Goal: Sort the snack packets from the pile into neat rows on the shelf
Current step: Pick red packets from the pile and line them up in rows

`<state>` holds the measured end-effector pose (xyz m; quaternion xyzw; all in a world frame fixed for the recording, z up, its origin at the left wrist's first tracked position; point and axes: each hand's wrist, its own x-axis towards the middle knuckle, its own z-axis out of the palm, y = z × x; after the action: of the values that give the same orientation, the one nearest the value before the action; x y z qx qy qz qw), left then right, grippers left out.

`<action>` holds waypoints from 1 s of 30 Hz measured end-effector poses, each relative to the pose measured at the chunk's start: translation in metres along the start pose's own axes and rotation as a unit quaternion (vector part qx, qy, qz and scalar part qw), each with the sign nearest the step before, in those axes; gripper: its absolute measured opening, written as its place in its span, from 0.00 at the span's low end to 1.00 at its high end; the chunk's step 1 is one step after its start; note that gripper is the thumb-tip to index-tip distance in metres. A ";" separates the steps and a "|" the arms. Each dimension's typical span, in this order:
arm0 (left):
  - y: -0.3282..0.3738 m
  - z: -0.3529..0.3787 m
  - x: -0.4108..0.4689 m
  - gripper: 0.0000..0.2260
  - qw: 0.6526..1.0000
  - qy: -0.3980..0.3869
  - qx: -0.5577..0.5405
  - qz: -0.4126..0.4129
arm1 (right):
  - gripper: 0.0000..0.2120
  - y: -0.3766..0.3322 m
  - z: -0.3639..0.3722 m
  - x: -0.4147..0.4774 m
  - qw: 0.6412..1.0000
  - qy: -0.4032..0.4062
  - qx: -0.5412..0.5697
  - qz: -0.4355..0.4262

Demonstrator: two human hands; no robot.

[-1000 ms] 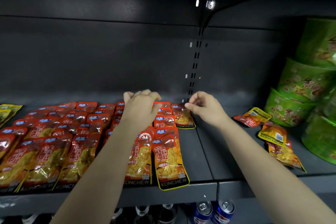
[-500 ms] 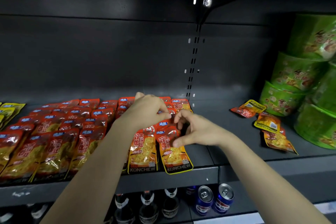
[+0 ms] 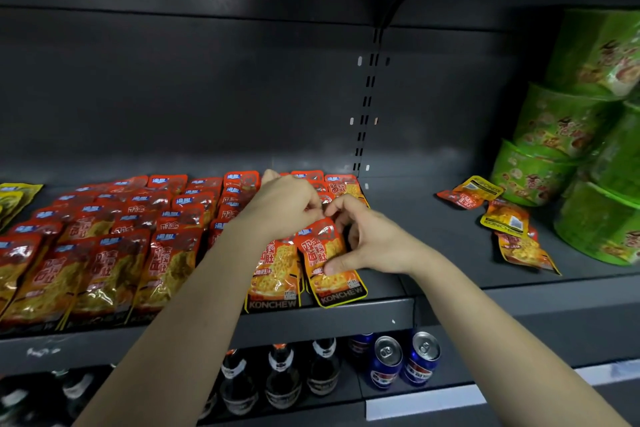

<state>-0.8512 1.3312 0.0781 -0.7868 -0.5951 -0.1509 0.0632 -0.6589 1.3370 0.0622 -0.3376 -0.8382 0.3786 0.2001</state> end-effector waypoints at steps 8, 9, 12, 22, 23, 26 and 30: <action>0.004 0.000 -0.001 0.13 0.999 -0.006 -0.029 -0.019 | 0.33 -0.001 0.003 -0.006 0.998 0.057 -0.023 -0.013; 0.004 0.000 -0.001 0.13 0.999 -0.005 -0.030 -0.021 | 0.33 -0.001 0.003 -0.006 0.998 0.053 -0.022 -0.015; 0.005 -0.001 -0.002 0.12 0.999 -0.004 -0.031 -0.025 | 0.33 0.003 0.003 -0.006 0.999 0.036 -0.037 -0.011; 0.005 -0.006 -0.006 0.08 0.998 0.024 -0.021 -0.062 | 0.29 0.011 0.001 -0.003 0.999 -0.001 -0.050 -0.021; 0.004 -0.006 -0.006 0.08 0.997 0.028 -0.019 -0.070 | 0.29 0.011 0.001 -0.003 0.998 -0.005 -0.054 -0.023; 0.000 -0.005 -0.006 0.09 0.996 0.031 -0.008 -0.087 | 0.28 0.010 0.000 -0.004 0.997 -0.016 -0.073 -0.026; -0.003 -0.002 -0.005 0.08 0.994 0.039 -0.004 -0.105 | 0.29 0.006 -0.001 -0.006 0.996 -0.022 -0.082 -0.023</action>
<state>-0.8561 1.3270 0.0786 -0.7141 -0.6706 -0.1891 0.0673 -0.6517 1.3366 0.0574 -0.3253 -0.8781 0.3112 0.1621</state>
